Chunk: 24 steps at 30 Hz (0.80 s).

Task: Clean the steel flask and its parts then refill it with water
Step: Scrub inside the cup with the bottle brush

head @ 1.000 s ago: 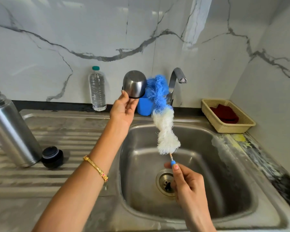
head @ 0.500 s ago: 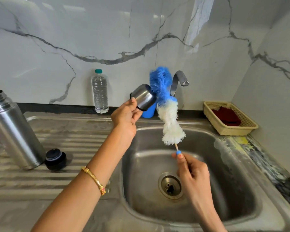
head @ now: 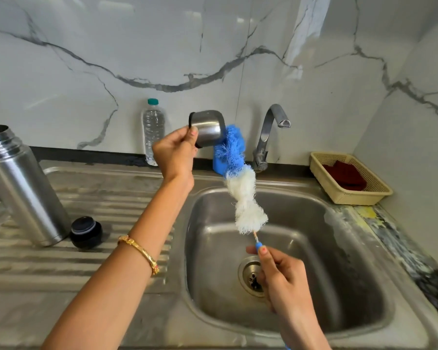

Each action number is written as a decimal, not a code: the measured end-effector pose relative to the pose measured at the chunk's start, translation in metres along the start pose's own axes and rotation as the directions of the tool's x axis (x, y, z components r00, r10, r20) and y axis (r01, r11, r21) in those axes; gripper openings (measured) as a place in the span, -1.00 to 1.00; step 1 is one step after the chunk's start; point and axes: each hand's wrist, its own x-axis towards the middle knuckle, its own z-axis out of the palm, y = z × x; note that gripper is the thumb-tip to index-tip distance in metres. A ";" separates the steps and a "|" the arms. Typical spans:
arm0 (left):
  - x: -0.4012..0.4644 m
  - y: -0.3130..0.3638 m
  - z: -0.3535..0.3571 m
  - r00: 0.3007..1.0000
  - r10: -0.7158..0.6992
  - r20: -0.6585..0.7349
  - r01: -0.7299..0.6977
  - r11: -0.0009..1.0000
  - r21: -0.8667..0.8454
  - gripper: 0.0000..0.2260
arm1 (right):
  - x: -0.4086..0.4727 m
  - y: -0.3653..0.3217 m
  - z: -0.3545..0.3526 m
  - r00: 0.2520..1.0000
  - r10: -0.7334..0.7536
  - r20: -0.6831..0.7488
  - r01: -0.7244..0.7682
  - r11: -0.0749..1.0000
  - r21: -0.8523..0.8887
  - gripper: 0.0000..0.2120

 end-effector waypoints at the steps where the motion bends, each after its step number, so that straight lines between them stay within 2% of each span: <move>1: -0.001 -0.001 -0.003 0.998 0.058 0.027 -0.059 0.997 0.054 -0.76 | 0.000 0.002 0.002 1.000 0.006 -0.006 -0.006 1.000 -0.003 -0.74; 3: -0.007 -0.008 -0.009 0.986 0.102 0.133 -0.121 0.981 0.149 -0.76 | 0.004 0.002 0.007 0.998 0.057 -0.009 -0.057 0.998 0.027 -0.74; 6: -0.019 -0.020 -0.022 0.956 0.045 0.289 -0.099 0.980 0.175 -0.74 | 0.013 -0.003 0.013 0.984 0.175 0.019 -0.176 0.978 0.116 -0.75; 9: -0.008 -0.026 -0.046 0.938 0.211 0.274 -0.288 0.915 0.284 -0.79 | 0.016 -0.002 0.020 0.969 0.214 0.121 -0.224 0.972 0.076 -0.75; 11: 0.004 -0.024 -0.068 0.931 0.271 0.245 -0.354 0.835 0.422 -0.81 | 0.013 0.005 0.027 0.952 0.255 0.171 -0.267 0.963 0.048 -0.75; 13: 0.012 -0.022 -0.093 0.924 0.259 0.280 -0.380 0.690 0.616 -0.83 | 0.010 0.012 0.034 0.942 0.287 0.172 -0.296 0.955 0.030 -0.75; 15: 0.016 -0.025 -0.119 0.901 0.174 0.397 -0.432 0.420 0.798 -0.88 | 0.011 0.016 0.040 0.948 0.290 0.133 -0.295 0.956 0.014 -0.75; 16: 0.017 -0.027 -0.131 0.889 0.109 0.445 -0.457 0.299 0.838 -0.87 | 0.014 0.019 0.042 0.952 0.285 0.108 -0.287 0.958 0.001 -0.75; 20: 0.016 -0.031 -0.165 0.850 -0.094 0.518 -0.524 -0.045 0.851 -0.82 | 0.026 0.024 0.043 0.961 0.274 0.031 -0.272 0.961 -0.052 -0.77; 21: 0.014 -0.031 -0.171 0.842 -0.111 0.527 -0.538 -0.108 0.836 -0.81 | 0.027 0.026 0.044 0.964 0.264 0.018 -0.262 0.962 -0.071 -0.77; 24: 0.011 -0.034 -0.180 0.825 -0.138 0.549 -0.566 -0.190 0.802 -0.84 | 0.030 0.028 0.047 0.975 0.223 -0.003 -0.222 0.967 -0.129 -0.76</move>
